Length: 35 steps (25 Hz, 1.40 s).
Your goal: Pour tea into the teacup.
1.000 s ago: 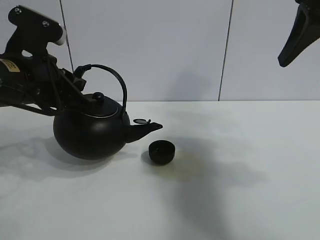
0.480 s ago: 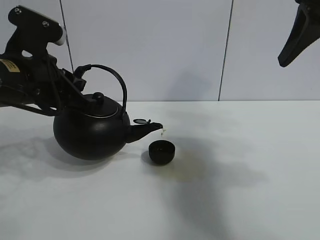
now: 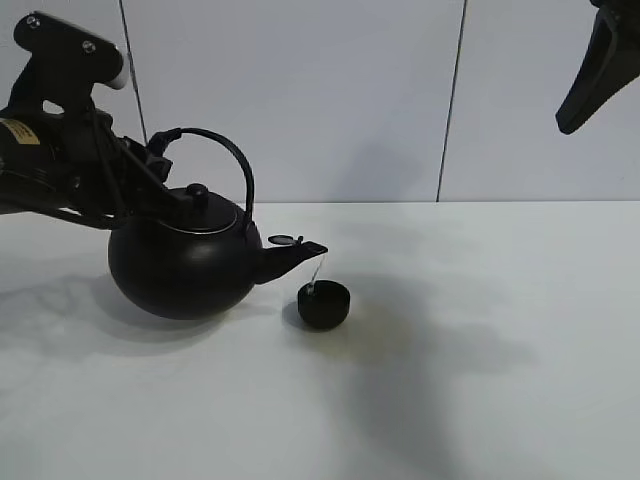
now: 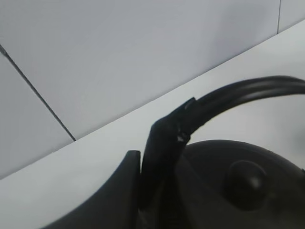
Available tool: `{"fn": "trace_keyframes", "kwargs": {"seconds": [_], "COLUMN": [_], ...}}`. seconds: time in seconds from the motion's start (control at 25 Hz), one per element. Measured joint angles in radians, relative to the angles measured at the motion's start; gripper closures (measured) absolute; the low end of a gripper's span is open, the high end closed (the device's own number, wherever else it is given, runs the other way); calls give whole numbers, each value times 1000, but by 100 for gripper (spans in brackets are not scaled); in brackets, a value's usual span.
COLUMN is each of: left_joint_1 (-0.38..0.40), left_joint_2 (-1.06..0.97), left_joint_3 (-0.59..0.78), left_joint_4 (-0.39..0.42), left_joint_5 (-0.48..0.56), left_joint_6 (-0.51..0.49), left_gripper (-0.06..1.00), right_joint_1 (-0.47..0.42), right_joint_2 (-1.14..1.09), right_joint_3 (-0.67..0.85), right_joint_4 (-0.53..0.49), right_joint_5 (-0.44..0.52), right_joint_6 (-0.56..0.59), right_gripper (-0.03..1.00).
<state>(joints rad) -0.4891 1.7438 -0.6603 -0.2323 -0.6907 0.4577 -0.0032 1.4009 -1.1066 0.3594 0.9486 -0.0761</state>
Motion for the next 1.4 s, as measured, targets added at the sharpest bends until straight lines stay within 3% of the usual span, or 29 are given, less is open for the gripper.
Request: {"fn": "trace_keyframes", "kwargs": {"seconds": [0.48,0.96,1.4], "left_joint_1": [0,0,0], "left_joint_2": [-41,-160,-47], "left_joint_3": [38,282,302], "left_joint_4": [1,-26,-28], "left_joint_5": [-29,-178,-316], "left_joint_6": [-225,-318,-373], "left_gripper": [82,82,82], "right_joint_1": [0,0,0], "right_joint_2": [0,0,0], "right_joint_3": [0,0,0], "right_joint_4": [0,7,11], "right_joint_5": [1,1,2], "right_joint_6": [0,0,0], "right_gripper": [42,42,42]}}
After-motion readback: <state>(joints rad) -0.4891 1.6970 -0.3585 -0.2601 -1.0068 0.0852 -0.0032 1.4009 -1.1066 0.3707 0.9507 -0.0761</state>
